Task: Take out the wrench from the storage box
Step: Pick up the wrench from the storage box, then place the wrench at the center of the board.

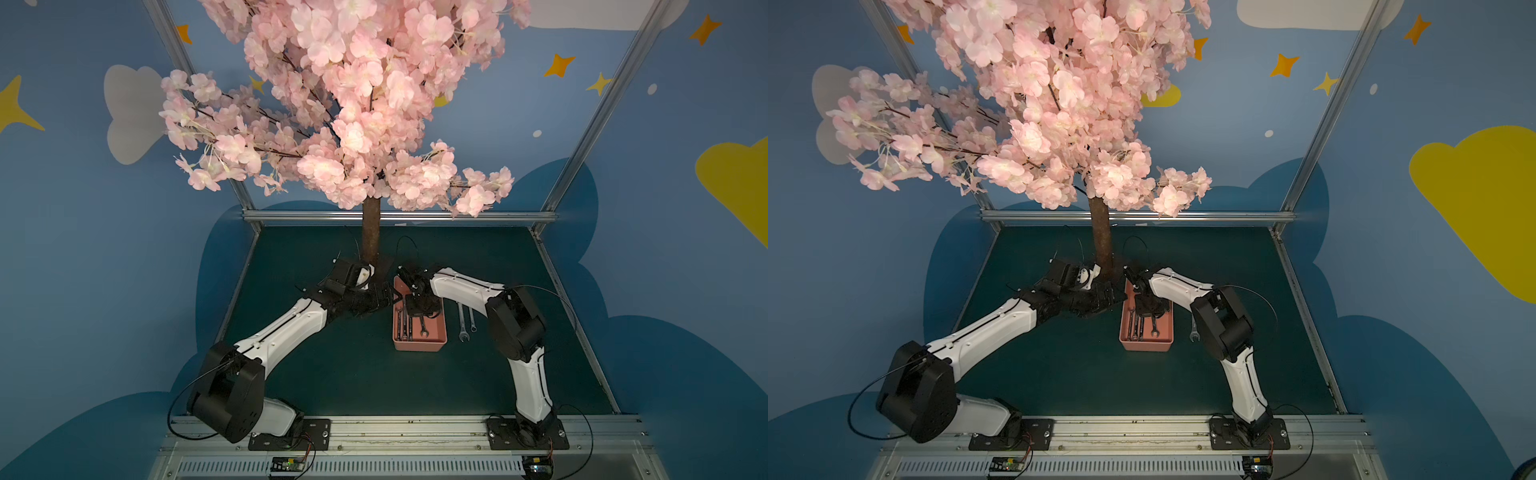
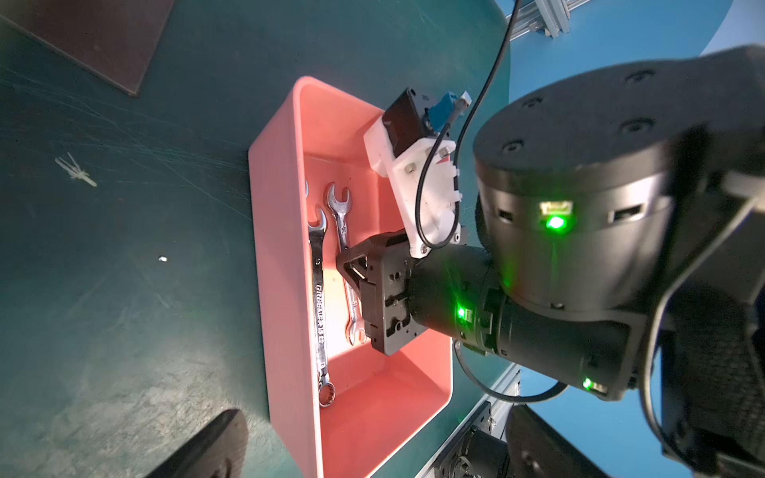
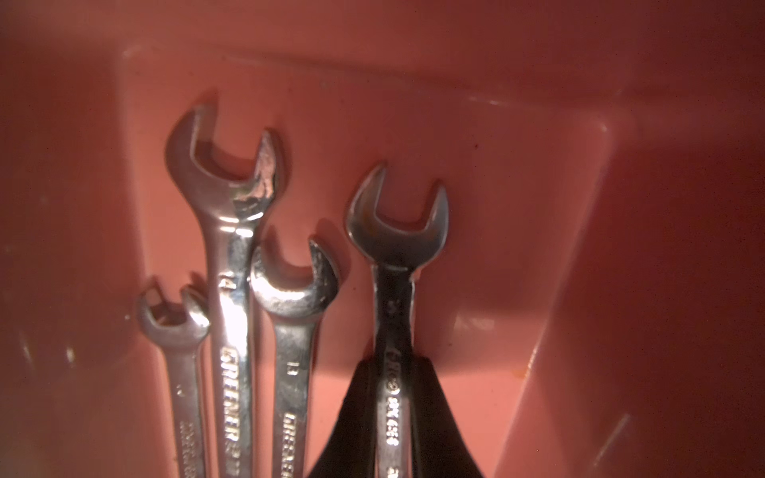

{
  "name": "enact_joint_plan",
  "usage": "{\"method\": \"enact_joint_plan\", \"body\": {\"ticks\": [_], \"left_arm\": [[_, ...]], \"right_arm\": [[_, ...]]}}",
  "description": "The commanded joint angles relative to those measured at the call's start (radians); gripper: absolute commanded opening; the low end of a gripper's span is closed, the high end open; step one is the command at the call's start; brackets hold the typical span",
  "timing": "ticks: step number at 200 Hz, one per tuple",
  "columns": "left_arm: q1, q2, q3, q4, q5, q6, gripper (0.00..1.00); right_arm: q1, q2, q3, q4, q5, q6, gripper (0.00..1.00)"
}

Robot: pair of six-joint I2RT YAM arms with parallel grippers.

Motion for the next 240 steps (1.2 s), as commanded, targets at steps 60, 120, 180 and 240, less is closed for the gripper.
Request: {"method": "enact_joint_plan", "body": {"ticks": [60,120,180,240], "left_arm": [[0.005,-0.011,0.022,-0.005,0.01,0.021,1.0],[0.004,-0.043,0.031,-0.025,0.024,0.004,1.0],[-0.016,-0.063,0.043,-0.008,0.043,-0.026,1.0],[-0.098,-0.023,0.087,0.018,0.023,-0.055,1.0]], "right_arm": [[0.002,-0.12,0.016,-0.047,0.054,-0.022,0.0],[0.019,-0.203,0.078,-0.135,0.073,-0.039,0.0],[0.015,-0.31,0.12,-0.257,0.145,-0.069,0.0],[-0.108,-0.501,-0.055,-0.276,0.12,-0.137,0.0]]}}
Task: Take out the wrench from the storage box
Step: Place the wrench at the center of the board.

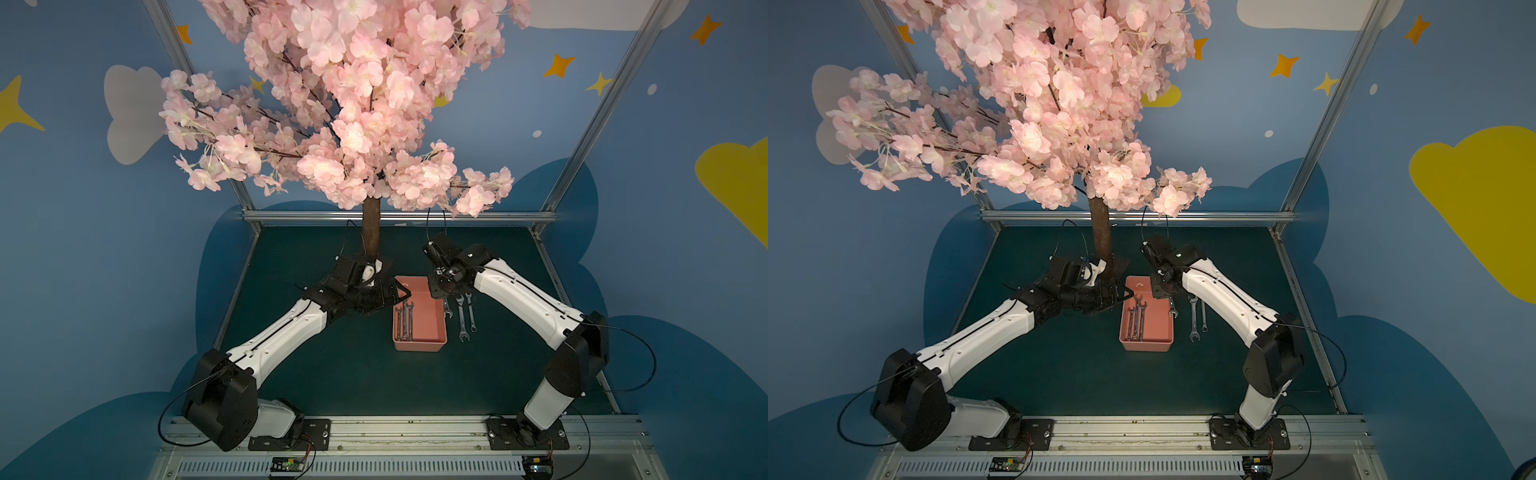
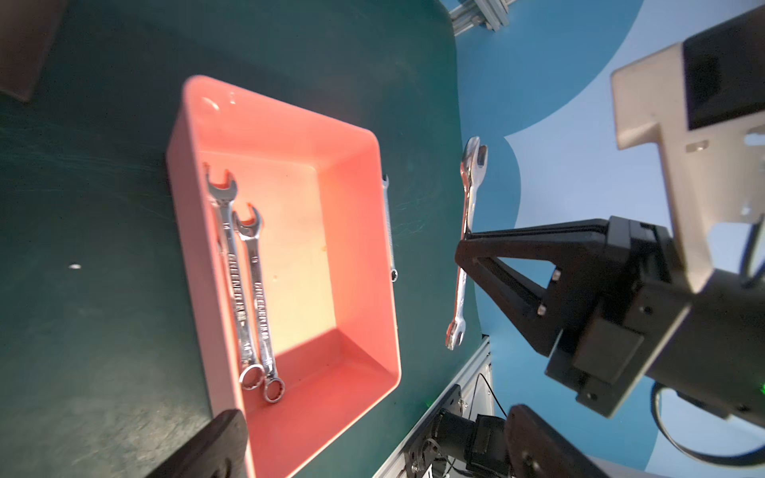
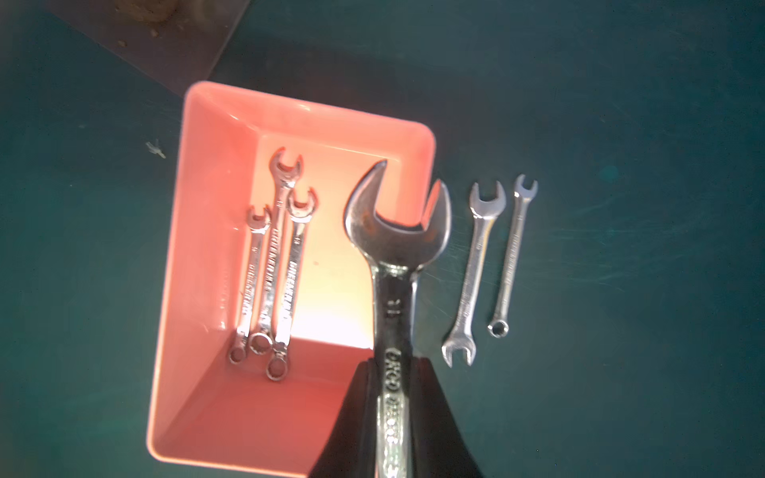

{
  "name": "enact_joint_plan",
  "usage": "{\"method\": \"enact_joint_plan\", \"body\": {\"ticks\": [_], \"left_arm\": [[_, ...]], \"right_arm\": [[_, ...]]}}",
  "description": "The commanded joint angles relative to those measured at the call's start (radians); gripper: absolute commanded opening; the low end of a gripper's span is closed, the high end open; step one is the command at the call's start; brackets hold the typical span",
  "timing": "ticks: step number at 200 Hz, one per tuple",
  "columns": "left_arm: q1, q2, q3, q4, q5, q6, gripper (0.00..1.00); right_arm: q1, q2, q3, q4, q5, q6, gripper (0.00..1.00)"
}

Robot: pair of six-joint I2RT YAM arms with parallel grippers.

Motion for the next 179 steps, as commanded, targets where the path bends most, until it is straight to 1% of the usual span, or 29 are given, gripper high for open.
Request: {"method": "enact_joint_plan", "body": {"ticks": [1,18,46,76,96,134,150,169,179], "left_arm": [[-0.028,0.017,0.025,0.02,-0.006,-0.019,1.0],[-0.058,0.037,0.036,0.035,-0.013,-0.034,1.0],[-0.097,0.084,0.071,0.045,-0.021,-0.039,1.0],[-0.125,0.13,0.105,0.048,-0.028,-0.038,1.0],[-0.128,0.147,0.115,0.054,-0.035,-0.039,1.0],[-0.133,0.171,0.134,0.043,-0.042,-0.032,1.0],[-0.132,0.173,0.134,0.037,-0.049,-0.027,1.0],[-0.133,0.179,0.137,0.033,-0.051,-0.024,1.0],[-0.133,0.18,0.138,0.03,-0.053,-0.021,1.0]], "right_arm": [[-0.062,-0.077,-0.074,-0.049,0.002,-0.045,0.0],[-0.109,-0.127,-0.14,-0.041,-0.021,-0.07,0.0],[-0.198,-0.175,-0.258,0.012,-0.01,-0.118,0.0],[-0.301,-0.18,-0.376,0.142,-0.045,-0.156,0.0],[-0.344,-0.149,-0.426,0.236,-0.042,-0.192,0.0],[-0.411,-0.055,-0.458,0.37,-0.095,-0.221,0.0],[-0.423,-0.005,-0.455,0.404,-0.126,-0.23,0.01],[-0.432,0.056,-0.441,0.429,-0.128,-0.24,0.02],[-0.443,0.082,-0.417,0.412,-0.149,-0.241,0.02]]}}
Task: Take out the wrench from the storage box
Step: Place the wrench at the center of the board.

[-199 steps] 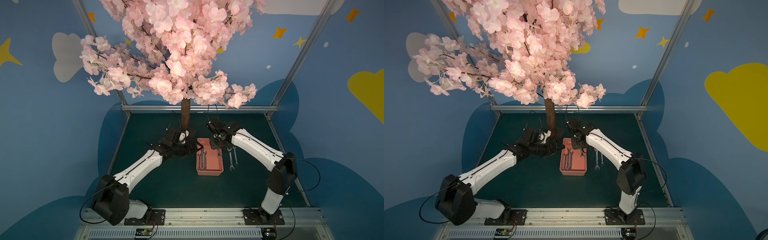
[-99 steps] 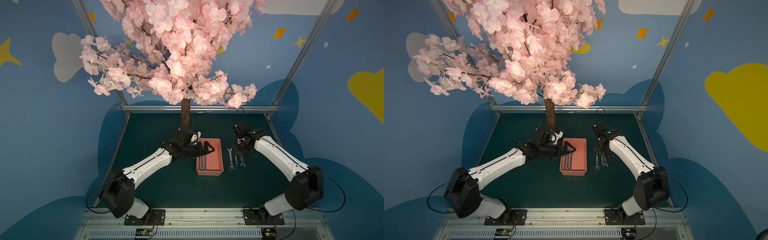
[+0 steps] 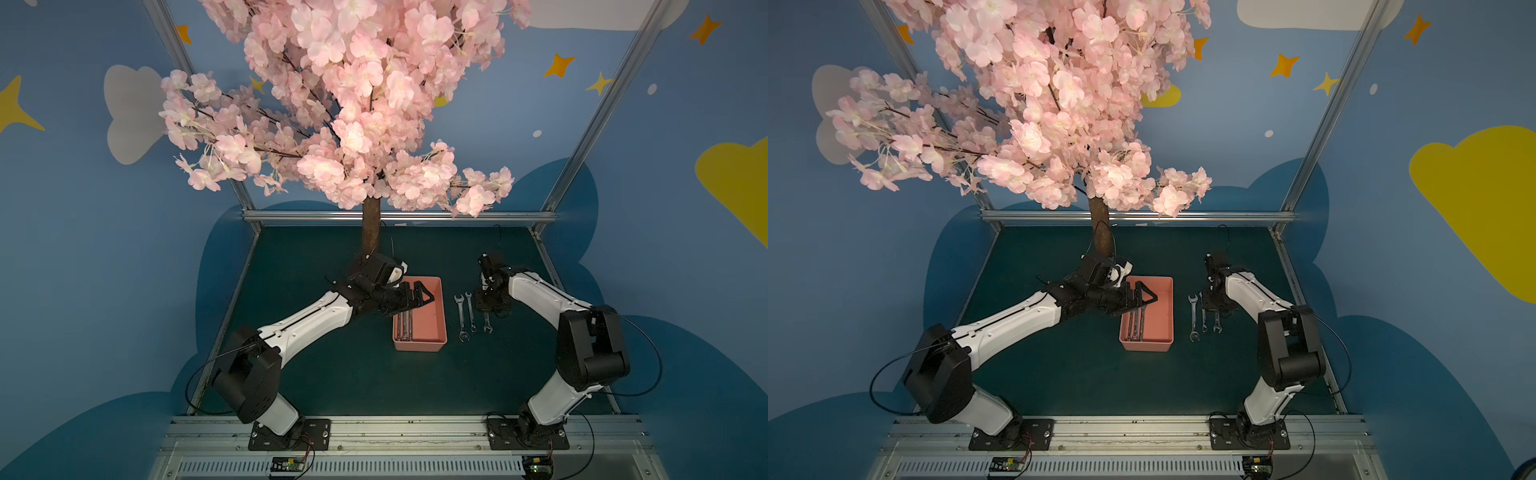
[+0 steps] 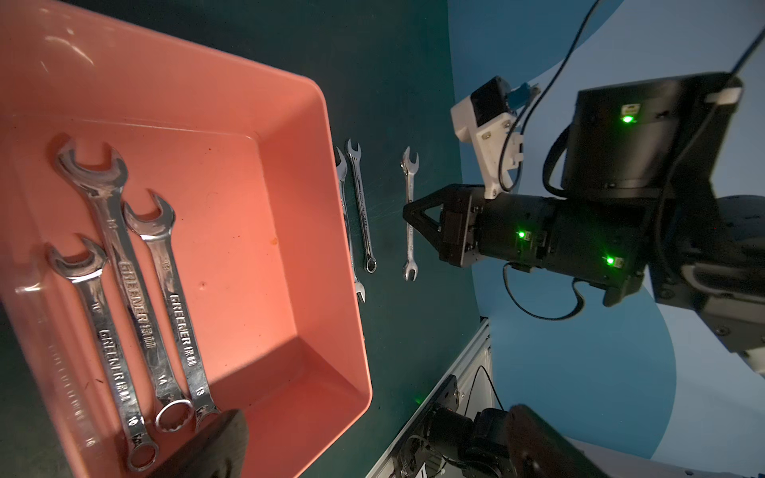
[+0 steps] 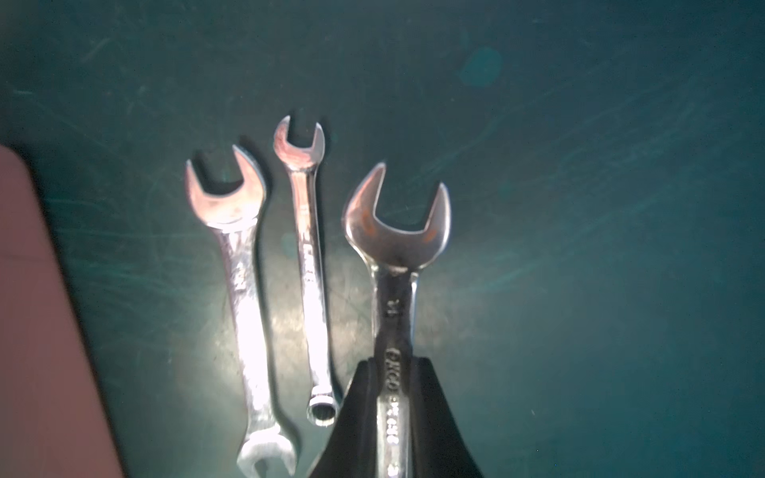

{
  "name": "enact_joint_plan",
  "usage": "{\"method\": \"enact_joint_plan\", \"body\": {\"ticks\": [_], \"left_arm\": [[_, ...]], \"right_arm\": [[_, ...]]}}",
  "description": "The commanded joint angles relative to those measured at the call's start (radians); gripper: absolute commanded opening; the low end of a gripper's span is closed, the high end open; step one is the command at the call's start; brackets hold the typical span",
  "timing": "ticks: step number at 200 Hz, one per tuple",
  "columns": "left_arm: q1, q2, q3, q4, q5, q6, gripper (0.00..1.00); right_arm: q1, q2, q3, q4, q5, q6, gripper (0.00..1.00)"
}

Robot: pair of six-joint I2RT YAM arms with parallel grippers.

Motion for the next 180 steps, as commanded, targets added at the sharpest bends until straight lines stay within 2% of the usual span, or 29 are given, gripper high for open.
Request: {"method": "enact_joint_plan", "body": {"ticks": [1,63,114,145,180], "left_arm": [[-0.004,0.008,0.023,-0.008,-0.01,0.019,1.0],[0.001,0.004,0.013,-0.018,-0.018,0.031,1.0],[0.008,-0.002,0.007,-0.022,-0.013,0.034,1.0],[0.011,-0.014,0.0,-0.023,-0.012,0.035,1.0],[0.021,-0.036,-0.01,-0.037,-0.015,0.043,1.0]], "right_arm": [[-0.017,0.056,0.035,0.046,-0.045,-0.026,0.02],[-0.047,0.157,0.112,-0.024,-0.048,-0.036,0.06],[-0.027,0.189,0.141,-0.044,-0.046,-0.053,0.19],[-0.025,0.196,0.142,-0.067,-0.045,-0.053,0.33],[-0.008,0.133,0.158,-0.115,-0.031,-0.041,0.33]]}}
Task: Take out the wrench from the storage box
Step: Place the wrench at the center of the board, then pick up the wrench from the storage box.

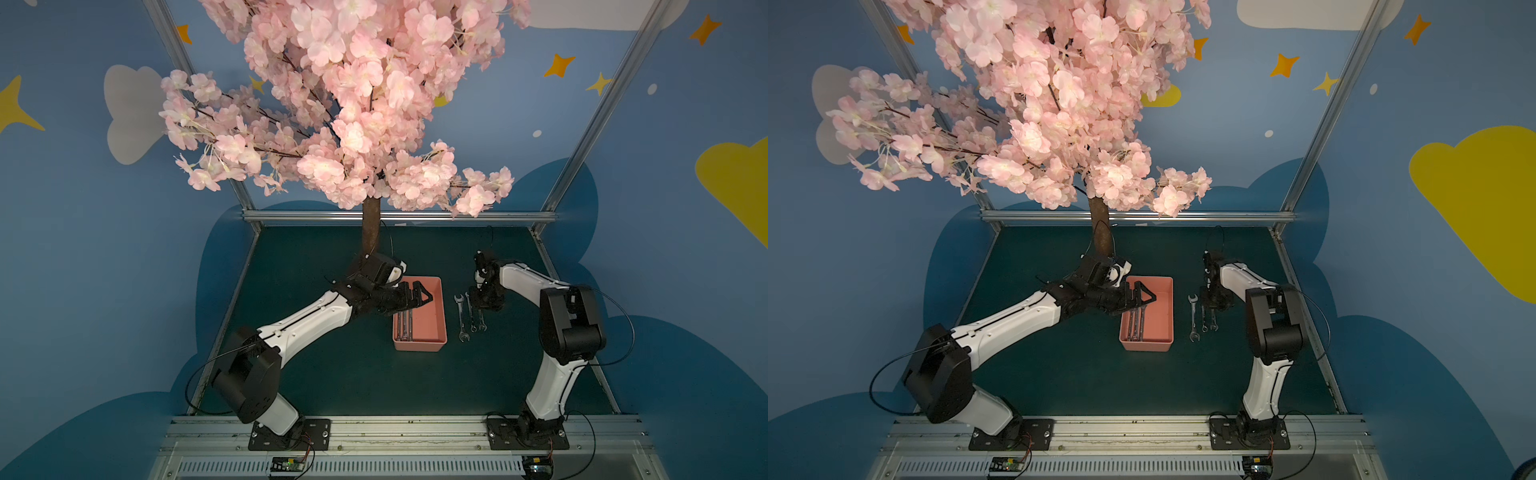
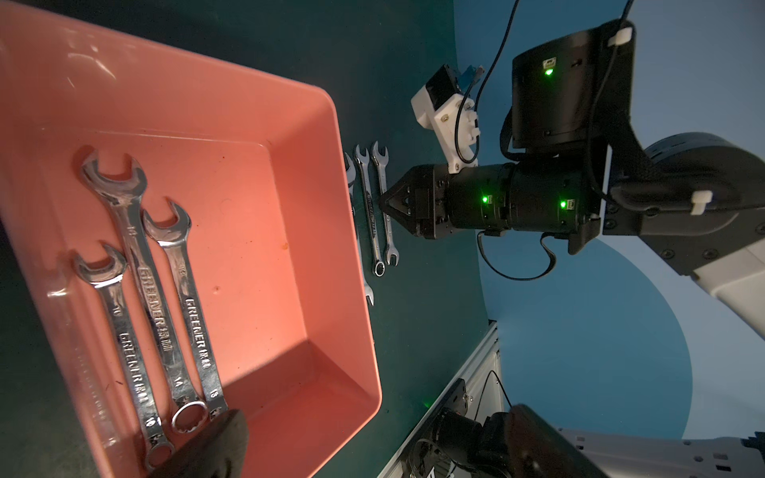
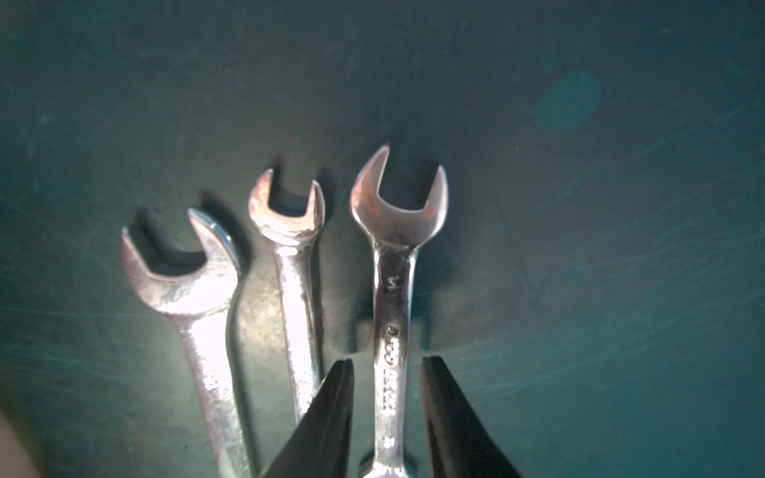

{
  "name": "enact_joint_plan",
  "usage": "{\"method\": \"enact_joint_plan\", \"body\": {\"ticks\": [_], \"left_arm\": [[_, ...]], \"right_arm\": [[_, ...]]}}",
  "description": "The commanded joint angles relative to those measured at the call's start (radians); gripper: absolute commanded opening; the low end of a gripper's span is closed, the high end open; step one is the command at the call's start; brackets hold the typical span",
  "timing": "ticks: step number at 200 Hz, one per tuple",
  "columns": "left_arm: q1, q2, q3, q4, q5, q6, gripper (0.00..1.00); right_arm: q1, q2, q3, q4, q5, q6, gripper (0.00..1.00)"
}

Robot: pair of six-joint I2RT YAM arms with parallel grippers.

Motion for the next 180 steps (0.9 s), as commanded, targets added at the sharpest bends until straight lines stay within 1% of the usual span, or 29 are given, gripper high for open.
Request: {"method": "enact_joint_plan", "body": {"ticks": [1,29,57,90,107,131,158,180], "left_arm": [[0.011,-0.037,-0.011,-0.024,0.002,0.022,1.0],[0.03,-0.062,-0.027,-0.029,0.002,0.027,1.0],[0.051,-0.088,-0.049,-0.033,0.009,0.029,1.0],[0.079,-0.129,-0.073,-0.06,0.022,0.046,1.0],[0.097,-0.161,-0.093,-0.074,0.02,0.055,1.0],[0.115,-0.212,-0.131,-0.079,0.013,0.058,1.0],[0.129,-0.261,-0.168,-0.087,0.002,0.061,1.0],[0.138,-0.292,-0.192,-0.096,-0.014,0.065,1.0]], "right_arm": [[0.018,-0.053,0.032,-0.074,0.02,0.006,0.33],[0.085,-0.163,0.095,-0.184,0.075,0.0,0.33],[0.19,-0.259,0.119,-0.232,0.012,0.045,0.34],[0.309,-0.286,0.177,-0.256,-0.074,0.141,0.36],[0.37,-0.263,0.209,-0.25,-0.098,0.202,0.38],[0.454,-0.195,0.248,-0.223,-0.076,0.283,0.42],[0.506,-0.098,0.27,-0.177,-0.076,0.363,0.41],[0.541,-0.017,0.305,-0.165,-0.051,0.384,0.39]]}}
